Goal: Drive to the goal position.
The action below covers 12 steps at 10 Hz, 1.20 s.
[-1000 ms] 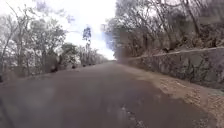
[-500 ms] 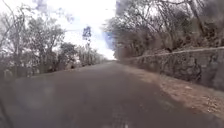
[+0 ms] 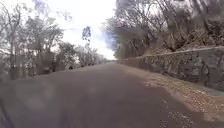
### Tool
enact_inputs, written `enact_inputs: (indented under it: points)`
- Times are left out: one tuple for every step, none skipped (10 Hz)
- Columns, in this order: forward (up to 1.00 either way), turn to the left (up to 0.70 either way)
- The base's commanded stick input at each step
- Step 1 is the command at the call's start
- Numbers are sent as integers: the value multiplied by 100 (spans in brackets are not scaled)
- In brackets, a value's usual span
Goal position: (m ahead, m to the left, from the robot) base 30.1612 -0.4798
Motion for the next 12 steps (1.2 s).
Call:
enact_inputs:
  points:
    - [70,0]
    - [70,0]
    - [70,0]
    - [70,0]
    - [70,0]
    - [70,0]
    - [70,0]
    - [70,0]
    - [70,0]
    - [70,0]
    - [70,0]
    - [70,0]
